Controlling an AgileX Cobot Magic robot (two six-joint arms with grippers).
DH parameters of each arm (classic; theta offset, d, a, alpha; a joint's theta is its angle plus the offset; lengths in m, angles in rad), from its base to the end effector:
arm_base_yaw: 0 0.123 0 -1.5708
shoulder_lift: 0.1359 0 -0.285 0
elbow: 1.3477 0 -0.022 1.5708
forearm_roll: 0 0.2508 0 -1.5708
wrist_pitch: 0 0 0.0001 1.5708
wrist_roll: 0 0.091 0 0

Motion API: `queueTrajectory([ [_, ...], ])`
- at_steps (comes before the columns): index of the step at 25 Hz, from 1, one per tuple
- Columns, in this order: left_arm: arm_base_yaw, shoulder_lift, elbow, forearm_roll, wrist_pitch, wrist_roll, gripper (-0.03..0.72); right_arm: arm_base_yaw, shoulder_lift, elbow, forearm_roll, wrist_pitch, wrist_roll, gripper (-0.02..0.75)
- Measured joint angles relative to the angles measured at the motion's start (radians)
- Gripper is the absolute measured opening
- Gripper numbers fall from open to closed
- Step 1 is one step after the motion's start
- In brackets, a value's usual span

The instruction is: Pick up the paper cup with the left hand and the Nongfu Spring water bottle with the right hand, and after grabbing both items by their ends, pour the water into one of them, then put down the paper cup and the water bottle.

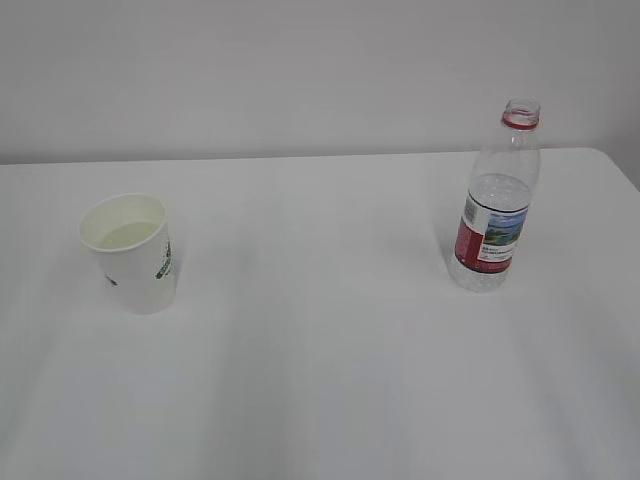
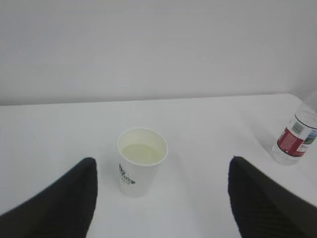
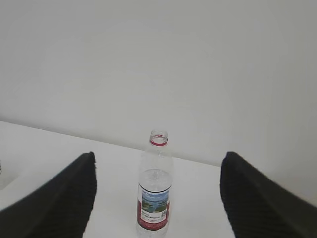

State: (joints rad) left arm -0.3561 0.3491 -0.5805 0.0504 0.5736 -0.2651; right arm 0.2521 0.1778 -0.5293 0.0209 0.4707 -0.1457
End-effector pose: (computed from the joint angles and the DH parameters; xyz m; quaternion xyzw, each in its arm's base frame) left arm 0.0638 -0.0211 0.3323 0.0444 0.7898 -0.1642 0.5893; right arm 0.0362 0.0102 0.3344 -0.1386 0.7048 0.0469 0.6942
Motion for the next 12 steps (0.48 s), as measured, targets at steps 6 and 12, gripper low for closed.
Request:
queueTrajectory([
  [6,0.000,-0.039,-0.081,-0.032,0.248,0.000,0.557,0.000,-0.129,-0.006,0.000,0.133,-0.002,0.592],
  [12,0.000,-0.056,-0.134,-0.050,0.451,0.031,0.518,0.000,-0.194,-0.038,0.000,0.247,-0.001,0.592],
])
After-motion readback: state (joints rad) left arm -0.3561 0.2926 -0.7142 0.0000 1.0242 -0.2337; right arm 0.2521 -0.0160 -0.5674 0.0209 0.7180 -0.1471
